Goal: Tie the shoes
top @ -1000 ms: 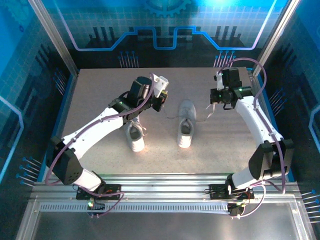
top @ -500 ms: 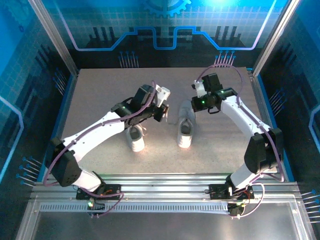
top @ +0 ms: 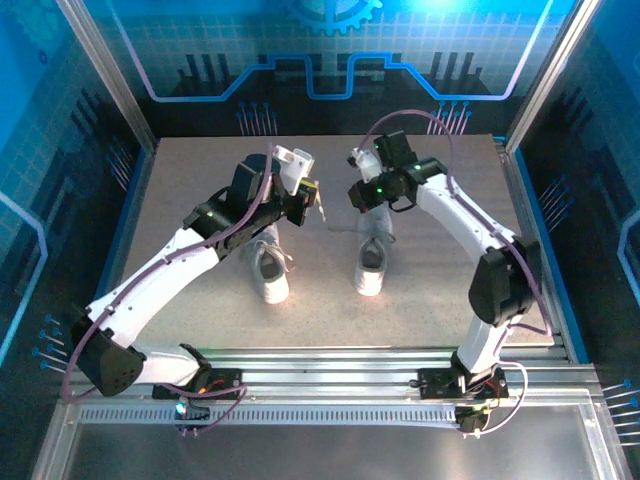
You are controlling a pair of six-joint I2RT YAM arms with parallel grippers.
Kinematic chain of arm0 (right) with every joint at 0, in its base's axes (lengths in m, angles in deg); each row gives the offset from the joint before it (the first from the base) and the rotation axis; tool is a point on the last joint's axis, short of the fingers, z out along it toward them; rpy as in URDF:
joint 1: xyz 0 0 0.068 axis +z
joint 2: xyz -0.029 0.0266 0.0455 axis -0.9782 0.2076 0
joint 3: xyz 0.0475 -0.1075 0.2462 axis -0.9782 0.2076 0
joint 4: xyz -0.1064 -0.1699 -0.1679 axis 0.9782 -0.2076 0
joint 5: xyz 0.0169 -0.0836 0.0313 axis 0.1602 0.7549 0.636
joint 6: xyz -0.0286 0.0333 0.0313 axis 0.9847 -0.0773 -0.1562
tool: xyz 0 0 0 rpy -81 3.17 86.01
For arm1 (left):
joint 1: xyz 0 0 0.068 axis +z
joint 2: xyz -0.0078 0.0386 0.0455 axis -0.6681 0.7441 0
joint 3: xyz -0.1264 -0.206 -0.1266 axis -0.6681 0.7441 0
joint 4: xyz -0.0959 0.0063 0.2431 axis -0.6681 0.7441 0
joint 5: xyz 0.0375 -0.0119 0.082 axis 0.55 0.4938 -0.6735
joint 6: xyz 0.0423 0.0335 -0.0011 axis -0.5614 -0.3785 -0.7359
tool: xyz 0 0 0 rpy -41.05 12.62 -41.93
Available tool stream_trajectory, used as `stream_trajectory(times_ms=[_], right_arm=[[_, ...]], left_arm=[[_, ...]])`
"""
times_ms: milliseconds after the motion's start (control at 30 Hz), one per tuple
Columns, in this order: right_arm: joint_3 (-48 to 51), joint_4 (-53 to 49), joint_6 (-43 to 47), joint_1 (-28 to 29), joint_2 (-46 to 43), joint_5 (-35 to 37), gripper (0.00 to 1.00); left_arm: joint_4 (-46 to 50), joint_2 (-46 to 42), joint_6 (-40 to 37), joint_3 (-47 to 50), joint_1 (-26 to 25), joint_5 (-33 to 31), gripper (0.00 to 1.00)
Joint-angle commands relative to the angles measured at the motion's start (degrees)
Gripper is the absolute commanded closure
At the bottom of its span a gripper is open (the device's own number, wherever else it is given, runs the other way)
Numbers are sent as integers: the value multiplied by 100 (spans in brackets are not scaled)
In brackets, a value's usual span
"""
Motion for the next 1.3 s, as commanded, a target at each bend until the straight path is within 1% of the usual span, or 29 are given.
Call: stream_trajectory(times_ms=[0,100,233,333,433,500,567,633,667,733,767,800,900,967,1000,1067,1200,1267], right_arm=[[-503,-80,95,125,456,-274,100],[-719,-101,-20,136,749,-157,100],[-825,-157,-150,24,958,261,100],[-974,-374,-304,-155,1090,844,100],[-1107,-535,-308,-320,1155,1409,100],[-1214,-553,-154,-381,1202,1531,100],[-1375,-587,57,-393,1344,1235,100],[-1670,-726,142,-393,1632,614,100],[-1847,-828,119,-389,1822,139,100],[-1959,-837,11,-353,2056,-330,98],[-1962,-791,-46,-330,2139,-468,95],[-1973,-749,-112,-319,2198,-549,89],[-1937,-567,-333,-401,2143,-734,61],[-1829,-401,-515,-564,1941,-806,49],[-1735,-300,-638,-679,1796,-791,45],[-1497,-186,-931,-987,1495,-682,41],[-622,54,-1230,-1666,672,-430,37],[-83,122,-1281,-1967,292,-402,36]], left_arm=[[-259,-166,6,146,5,34,100],[-293,-68,41,68,14,126,100],[-280,230,92,-179,17,461,100],[-282,493,103,-399,13,630,100],[-262,723,69,-584,12,658,100],[-246,855,33,-683,11,674,100],[-216,969,-10,-771,13,686,100],[-190,1074,-60,-861,11,691,100],[-173,1136,-95,-913,15,692,100],[-129,1256,-165,-1034,17,736,100],[-107,1321,-199,-1093,15,771,100],[-78,1377,-229,-1160,18,804,100],[16,1563,-264,-1361,11,853,100],[64,1715,-296,-1534,11,892,100],[90,1818,-315,-1660,11,917,100],[122,2047,-314,-1938,16,1008,100],[251,2730,-238,-2785,-35,1317,100],[428,3129,-359,-3279,-168,1322,100]])
